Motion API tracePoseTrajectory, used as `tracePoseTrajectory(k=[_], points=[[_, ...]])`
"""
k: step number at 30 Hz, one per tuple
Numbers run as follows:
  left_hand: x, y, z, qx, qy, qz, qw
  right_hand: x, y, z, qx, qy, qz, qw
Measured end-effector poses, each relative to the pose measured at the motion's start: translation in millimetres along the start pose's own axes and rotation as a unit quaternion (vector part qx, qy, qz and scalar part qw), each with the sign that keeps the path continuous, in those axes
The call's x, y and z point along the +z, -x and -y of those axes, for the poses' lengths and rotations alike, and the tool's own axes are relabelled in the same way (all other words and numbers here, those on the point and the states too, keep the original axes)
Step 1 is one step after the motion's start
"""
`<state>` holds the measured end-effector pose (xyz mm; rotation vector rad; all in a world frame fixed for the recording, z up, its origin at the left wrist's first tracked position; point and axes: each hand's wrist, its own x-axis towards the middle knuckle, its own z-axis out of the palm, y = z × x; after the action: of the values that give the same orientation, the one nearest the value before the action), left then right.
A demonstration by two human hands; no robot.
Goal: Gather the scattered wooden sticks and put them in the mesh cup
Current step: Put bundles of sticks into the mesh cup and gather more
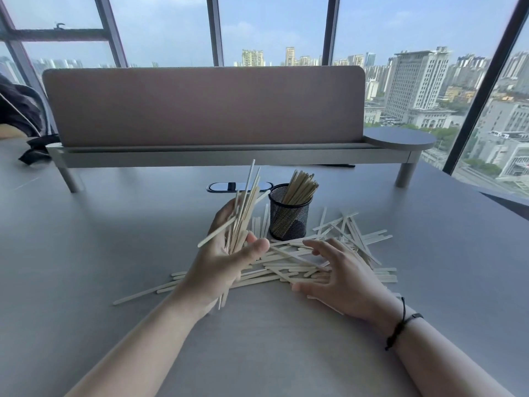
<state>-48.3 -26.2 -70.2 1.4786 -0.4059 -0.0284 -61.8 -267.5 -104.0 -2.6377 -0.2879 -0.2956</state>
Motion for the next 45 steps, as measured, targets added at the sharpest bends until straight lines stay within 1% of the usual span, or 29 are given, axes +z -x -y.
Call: tracePoseTrajectory(k=[4,9,12,16,18,21,23,25,30,33,36,38,42,45], points=[[0,1,-1,-0.01,0.071,-0.003,0.997,-1,1,0,0.004,-0.004,0.007,1.0],[0,-1,-1,-0.006,0.096,-0.016,0.995,0,0,-1,0.009,-0.01,0.016,1.0],[-2,-3,2,-0.024,0.126,-0.051,0.99,0,-1,0,0.011,-0.012,0.016,1.0],[-6,-4,0,-0.049,0.176,-0.118,0.976,-3,0,2,0.015,0.011,0.029,0.999],[-8,-6,-1,-0.048,0.164,-0.144,0.975,-9,0,-2,0.012,0.038,0.041,0.998],[-7,-8,0,-0.031,0.138,-0.163,0.976,-16,3,-11,0.01,0.082,0.098,0.992],[-5,-7,1,-0.013,0.114,-0.167,0.979,-18,4,-17,0.02,0.088,0.142,0.986],[-3,-6,1,0.006,0.078,-0.171,0.982,-19,4,-21,0.029,0.086,0.157,0.983],[-1,-3,5,0.055,-0.013,-0.165,0.985,-20,2,-23,0.037,0.09,0.134,0.986],[3,-2,7,0.075,-0.015,-0.166,0.983,-12,0,-23,0.024,0.11,0.092,0.989],[3,-3,8,0.063,0.002,-0.171,0.983,-7,-3,-20,0.005,0.108,0.044,0.993],[1,-2,8,0.045,-0.006,-0.175,0.984,-4,-4,-18,0.001,0.107,0.023,0.994],[2,-4,10,0.012,-0.037,-0.182,0.982,1,-7,-15,0.006,0.136,0.0,0.991],[4,-4,9,0.013,-0.037,-0.179,0.983,1,-9,-13,0.009,0.152,0.0,0.988]])
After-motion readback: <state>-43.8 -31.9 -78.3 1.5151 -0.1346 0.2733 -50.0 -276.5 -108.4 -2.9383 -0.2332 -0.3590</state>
